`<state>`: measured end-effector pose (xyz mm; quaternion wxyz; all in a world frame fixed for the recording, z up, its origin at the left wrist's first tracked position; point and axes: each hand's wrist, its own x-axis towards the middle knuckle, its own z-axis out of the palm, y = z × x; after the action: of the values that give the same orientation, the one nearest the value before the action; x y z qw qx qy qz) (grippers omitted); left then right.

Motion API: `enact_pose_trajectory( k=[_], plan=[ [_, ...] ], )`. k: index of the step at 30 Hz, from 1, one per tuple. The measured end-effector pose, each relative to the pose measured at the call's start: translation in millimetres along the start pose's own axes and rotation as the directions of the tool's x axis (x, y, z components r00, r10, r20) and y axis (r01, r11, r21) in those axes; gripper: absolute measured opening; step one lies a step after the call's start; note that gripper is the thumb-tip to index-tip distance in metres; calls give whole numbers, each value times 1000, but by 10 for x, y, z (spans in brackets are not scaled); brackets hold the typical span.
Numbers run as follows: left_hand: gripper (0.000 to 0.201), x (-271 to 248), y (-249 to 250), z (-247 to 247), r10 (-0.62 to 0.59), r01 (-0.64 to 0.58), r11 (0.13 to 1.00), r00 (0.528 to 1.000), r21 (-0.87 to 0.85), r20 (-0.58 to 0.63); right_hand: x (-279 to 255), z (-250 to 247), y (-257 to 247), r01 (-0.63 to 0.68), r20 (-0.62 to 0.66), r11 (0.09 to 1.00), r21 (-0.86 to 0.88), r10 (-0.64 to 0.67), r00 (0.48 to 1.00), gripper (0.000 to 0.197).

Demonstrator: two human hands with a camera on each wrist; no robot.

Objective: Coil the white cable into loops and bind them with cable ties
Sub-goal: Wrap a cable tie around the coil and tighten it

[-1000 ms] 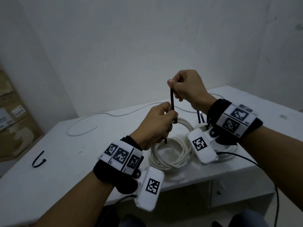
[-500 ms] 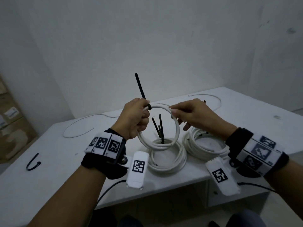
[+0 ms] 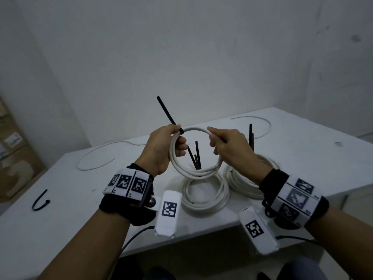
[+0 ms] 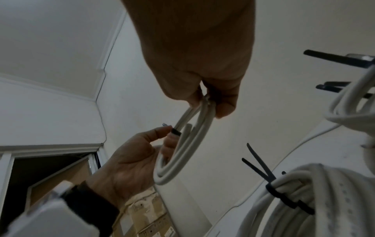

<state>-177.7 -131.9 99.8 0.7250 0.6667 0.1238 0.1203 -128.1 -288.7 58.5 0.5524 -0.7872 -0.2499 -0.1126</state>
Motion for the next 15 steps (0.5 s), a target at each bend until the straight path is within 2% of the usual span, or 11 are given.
enact_pose_trajectory(
  k=[3, 5, 7, 9, 11, 15],
  plan=[
    [12, -38, -81, -24, 38, -45, 983, 998, 179, 39, 32, -57, 34, -36, -37, 999, 23, 37, 999, 26],
    [17, -60, -164, -49, 56, -75, 953, 996, 293, 73, 32, -104, 63, -75, -36, 995, 65, 77, 996, 27],
    [20, -68, -249, -78, 89, -114, 945, 992, 307, 93, 19, -127, 107, -117, -22, 988, 106, 120, 993, 30],
    [15, -61, -325, -114, 117, -135, 947, 990, 293, 81, 1, -131, 147, -145, -6, 985, 97, 146, 989, 23],
    [10, -48, -401, -158, 135, -142, 943, 990, 300, 42, -32, -141, 196, -136, 21, 990, -44, 137, 990, 16],
    [5, 3, -571, -239, 144, -134, 907, 990, 400, 5, -166, -129, 268, -62, 203, 924, -378, 148, 968, 18]
  ],
)
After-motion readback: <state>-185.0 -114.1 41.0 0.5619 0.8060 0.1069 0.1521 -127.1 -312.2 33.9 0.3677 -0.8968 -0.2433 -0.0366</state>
